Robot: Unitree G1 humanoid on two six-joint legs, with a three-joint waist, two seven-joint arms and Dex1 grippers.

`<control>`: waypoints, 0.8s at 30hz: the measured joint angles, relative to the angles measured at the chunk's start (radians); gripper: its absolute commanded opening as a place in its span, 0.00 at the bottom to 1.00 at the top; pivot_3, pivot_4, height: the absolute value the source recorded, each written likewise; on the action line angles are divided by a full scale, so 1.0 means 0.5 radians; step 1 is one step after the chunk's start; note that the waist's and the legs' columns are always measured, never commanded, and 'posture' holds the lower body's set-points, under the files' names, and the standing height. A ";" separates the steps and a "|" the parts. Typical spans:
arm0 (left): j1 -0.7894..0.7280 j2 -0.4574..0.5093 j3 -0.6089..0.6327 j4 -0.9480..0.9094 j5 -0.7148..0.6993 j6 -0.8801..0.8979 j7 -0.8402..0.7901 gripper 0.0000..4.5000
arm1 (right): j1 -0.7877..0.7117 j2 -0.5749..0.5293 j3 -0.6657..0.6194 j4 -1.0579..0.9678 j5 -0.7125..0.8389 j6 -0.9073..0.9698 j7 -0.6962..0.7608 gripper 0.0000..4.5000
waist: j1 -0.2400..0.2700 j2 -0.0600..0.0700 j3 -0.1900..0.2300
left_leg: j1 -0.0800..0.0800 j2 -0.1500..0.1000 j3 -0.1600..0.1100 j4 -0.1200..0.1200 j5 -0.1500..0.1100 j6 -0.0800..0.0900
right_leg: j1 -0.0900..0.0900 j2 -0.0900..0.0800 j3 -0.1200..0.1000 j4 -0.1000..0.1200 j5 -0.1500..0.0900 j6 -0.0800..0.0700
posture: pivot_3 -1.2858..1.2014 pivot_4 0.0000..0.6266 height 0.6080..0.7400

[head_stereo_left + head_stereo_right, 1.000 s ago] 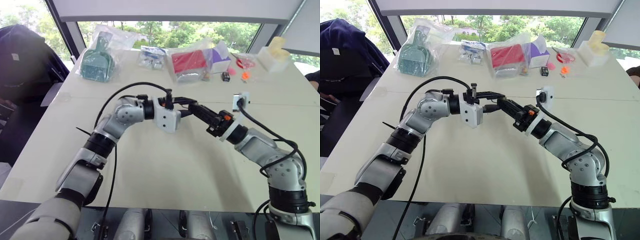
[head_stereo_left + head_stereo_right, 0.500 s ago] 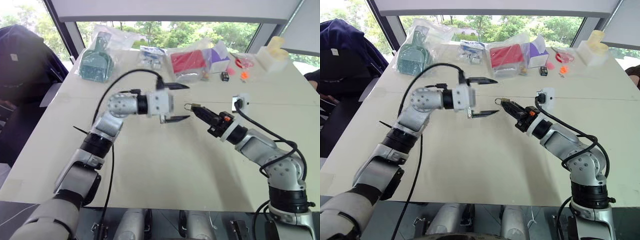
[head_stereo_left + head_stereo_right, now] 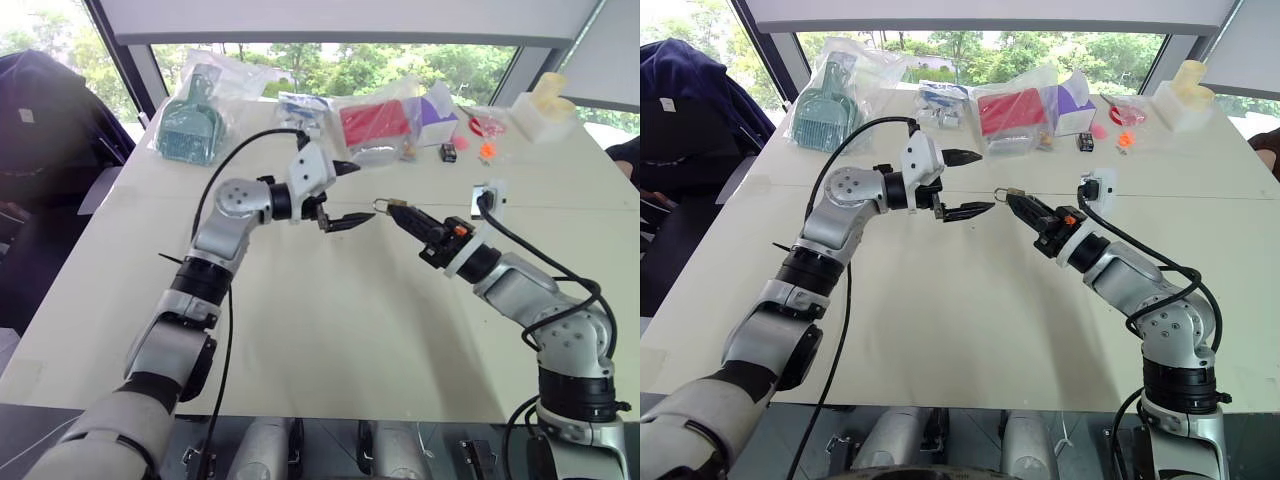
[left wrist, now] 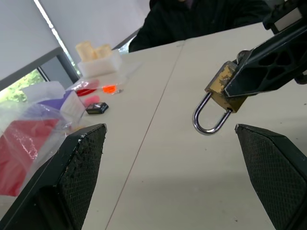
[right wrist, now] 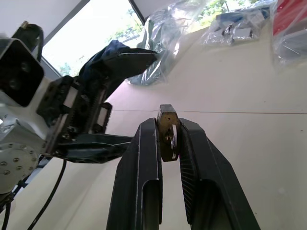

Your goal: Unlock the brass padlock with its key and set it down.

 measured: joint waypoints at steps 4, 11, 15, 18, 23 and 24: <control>-0.084 -0.056 0.003 0.186 0.017 -0.093 -0.010 0.99 | 0.007 0.021 0.004 -0.050 0.034 0.029 -0.018 0.00 | 0.001 0.000 0.000 | 0.000 0.000 0.000 0.000 0.000 0.000 | 0.000 0.000 0.000 0.000 0.000 0.000 | 0.52 0.24 0.96; -0.150 -0.112 0.002 0.362 0.081 -0.257 -0.043 0.99 | 0.056 0.060 0.010 -0.134 0.081 0.058 -0.060 0.00 | -0.008 0.000 0.000 | 0.000 0.000 -0.001 -0.001 0.000 0.000 | -0.001 -0.001 0.000 0.000 0.000 0.000 | 0.52 0.24 0.96; -0.163 -0.147 0.003 0.429 0.099 -0.297 -0.042 0.99 | 0.078 0.085 0.018 -0.169 0.115 0.063 -0.079 0.00 | -0.021 0.000 0.000 | 0.000 0.000 -0.001 -0.001 0.000 0.000 | -0.001 -0.002 0.000 -0.001 0.000 0.000 | 0.52 0.24 0.96; -0.216 -0.159 0.003 0.491 0.146 -0.354 0.004 0.99 | 0.109 0.088 0.029 -0.189 0.131 0.070 -0.091 0.00 | -0.025 0.000 0.000 | 0.000 0.000 -0.001 -0.001 0.000 0.000 | -0.001 -0.002 0.000 -0.001 0.000 0.000 | 0.52 0.24 0.96; -0.222 -0.170 0.007 0.578 0.189 -0.451 0.068 0.99 | 0.127 0.095 0.034 -0.199 0.142 0.068 -0.106 0.00 | -0.025 0.000 0.000 | 0.000 0.000 0.000 -0.001 0.000 0.000 | -0.001 -0.002 0.000 -0.001 0.000 0.000 | 0.52 0.24 0.96; -0.222 -0.170 0.008 0.584 0.193 -0.459 0.073 0.99 | 0.132 0.099 0.035 -0.204 0.145 0.069 -0.111 0.00 | -0.025 0.000 0.000 | 0.000 0.000 0.000 -0.001 0.000 0.000 | -0.001 -0.002 0.000 -0.001 0.000 0.000 | 0.52 0.24 0.96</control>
